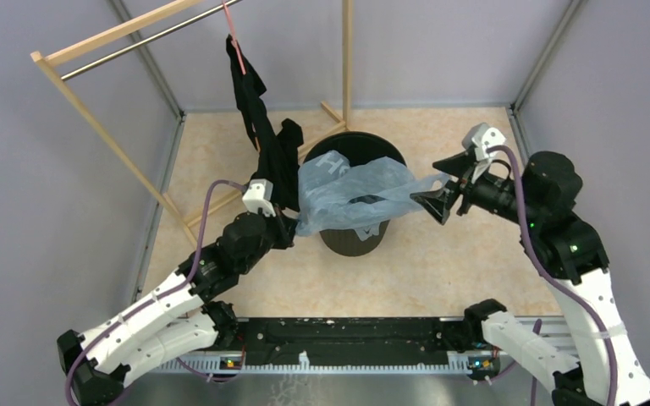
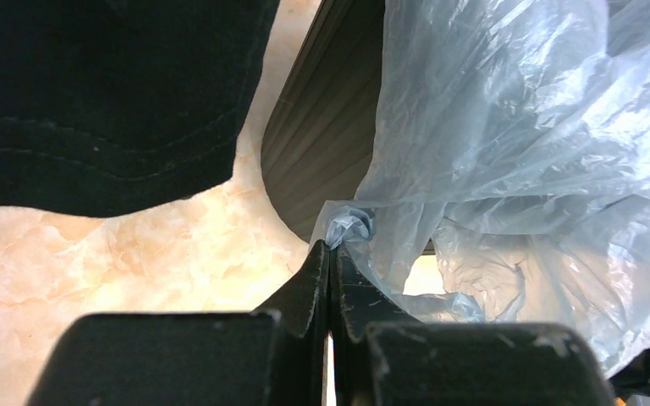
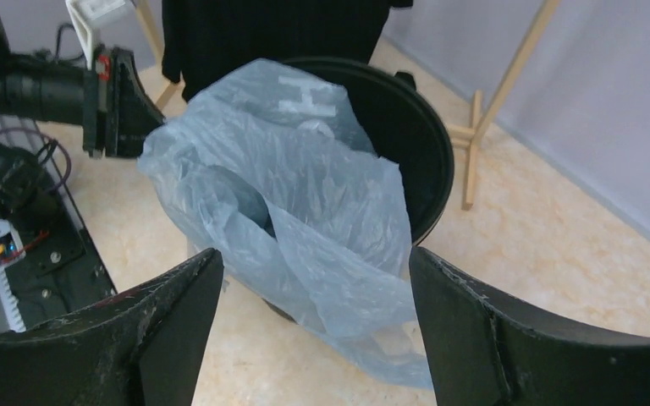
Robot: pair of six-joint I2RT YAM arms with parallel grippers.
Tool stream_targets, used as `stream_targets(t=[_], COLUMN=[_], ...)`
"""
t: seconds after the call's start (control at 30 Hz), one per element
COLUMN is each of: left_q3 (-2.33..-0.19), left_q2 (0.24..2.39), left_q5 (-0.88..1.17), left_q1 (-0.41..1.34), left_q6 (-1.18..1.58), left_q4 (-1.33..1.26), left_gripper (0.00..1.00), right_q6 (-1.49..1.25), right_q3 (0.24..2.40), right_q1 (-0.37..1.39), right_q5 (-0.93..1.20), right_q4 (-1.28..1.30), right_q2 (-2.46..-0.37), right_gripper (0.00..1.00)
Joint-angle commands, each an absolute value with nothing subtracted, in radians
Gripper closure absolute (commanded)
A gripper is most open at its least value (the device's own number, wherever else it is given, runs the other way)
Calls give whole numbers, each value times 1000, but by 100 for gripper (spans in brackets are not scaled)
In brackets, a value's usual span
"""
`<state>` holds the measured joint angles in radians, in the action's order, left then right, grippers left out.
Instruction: Put the trash bags into the trash bin
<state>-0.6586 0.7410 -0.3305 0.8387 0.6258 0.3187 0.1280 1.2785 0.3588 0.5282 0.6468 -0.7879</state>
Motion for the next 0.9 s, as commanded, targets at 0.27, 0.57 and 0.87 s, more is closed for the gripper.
stream_targets(t=[0.27, 0.57, 0.87], left_q3=[-683, -676, -678], left_q2=[694, 670, 679], left_q5=[-340, -352, -353], left_q1=[839, 839, 839], left_q6=[618, 618, 620], left_q4=[309, 322, 318], left_gripper=[96, 96, 97], right_q6=[332, 307, 218], right_q3=[1266, 1206, 1167], right_q1=[468, 471, 506], right_q5=[503, 462, 307], right_q4=[629, 610, 517], right_q2=[-961, -962, -981], right_gripper=[26, 36, 54])
